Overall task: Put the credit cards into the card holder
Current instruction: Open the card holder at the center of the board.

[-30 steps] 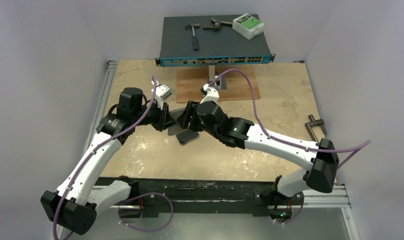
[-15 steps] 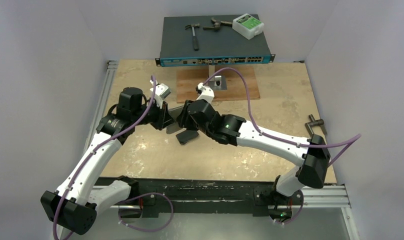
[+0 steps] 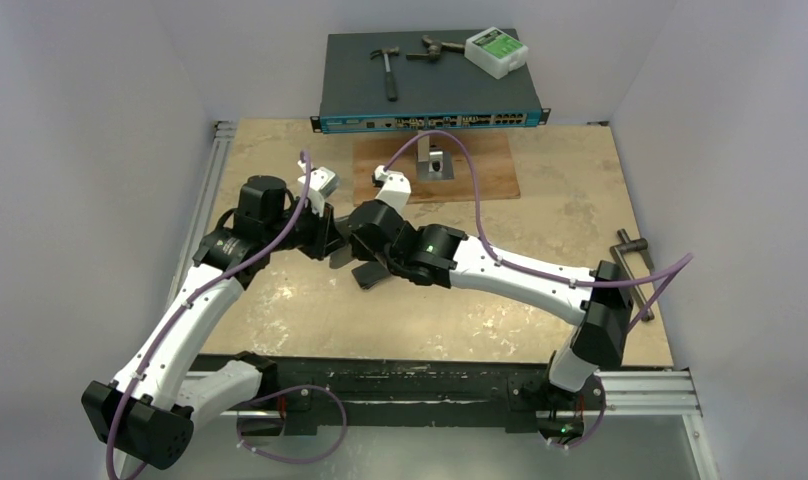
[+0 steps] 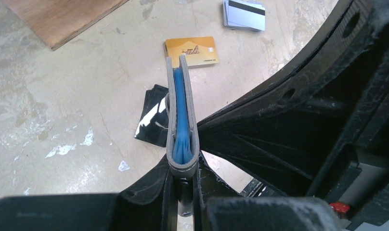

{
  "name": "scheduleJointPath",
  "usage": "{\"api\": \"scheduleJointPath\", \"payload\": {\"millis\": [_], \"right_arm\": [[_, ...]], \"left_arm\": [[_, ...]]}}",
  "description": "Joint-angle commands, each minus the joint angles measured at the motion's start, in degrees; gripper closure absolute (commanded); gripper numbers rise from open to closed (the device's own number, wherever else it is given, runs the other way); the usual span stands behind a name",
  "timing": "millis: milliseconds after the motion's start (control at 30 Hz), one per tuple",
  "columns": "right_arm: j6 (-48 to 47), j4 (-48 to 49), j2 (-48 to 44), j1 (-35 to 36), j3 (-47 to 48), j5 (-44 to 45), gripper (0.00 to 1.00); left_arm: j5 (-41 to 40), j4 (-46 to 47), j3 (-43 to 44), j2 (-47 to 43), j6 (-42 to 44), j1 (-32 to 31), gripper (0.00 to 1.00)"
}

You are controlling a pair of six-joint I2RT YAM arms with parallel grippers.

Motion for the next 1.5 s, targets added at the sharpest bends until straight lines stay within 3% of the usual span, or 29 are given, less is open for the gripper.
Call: {"api": "scheduleJointPath", "payload": {"millis": [0,367,800,900,1067,1133,1267,1467], "right_arm": [[0.2,-6.9,4.0,-0.2,1.4,5.7,1.00],[2.1,-11.3,1.4,0.4,-3.0,14.8,1.00],[1.8,-9.8,-7.5,0.4,-11.2,16.0,1.00],[-4.8,-0.5,-16.4,0.2,-17.9,11.8,0.77],[-18.5,22.5,-33.2,-0.4,-31.8,-3.1,0.26],[-21.1,25.2,-35.4,-0.4,-32.7,-5.9,0.15],[-23.9,21.9,-30.7,-0.4,-26.6,-11.6,0.12],[-25.5,21.4,-26.0,-0.4,-23.1,-15.1,0.17]], "left_arm": [[8.7,4.7,3.0,-2.2,-2.9,-1.5,1.00],[5.3,2.7,3.3,-1.7,-1.5,-1.6,1.00],[3.4,0.9,2.7,-1.9,-0.5,-1.6,1.00],[4.1,-0.1,3.0,-1.7,-0.1,-1.6,1.00],[7.8,-0.9,3.7,-1.4,-0.5,-1.6,1.00],[9.3,-0.8,3.5,-1.2,-1.2,-1.6,1.00],[13.9,-0.5,3.6,-0.7,-1.4,-1.6,1.00],[17.5,-1.8,4.0,-1.2,-0.4,-1.5,1.00]]}}
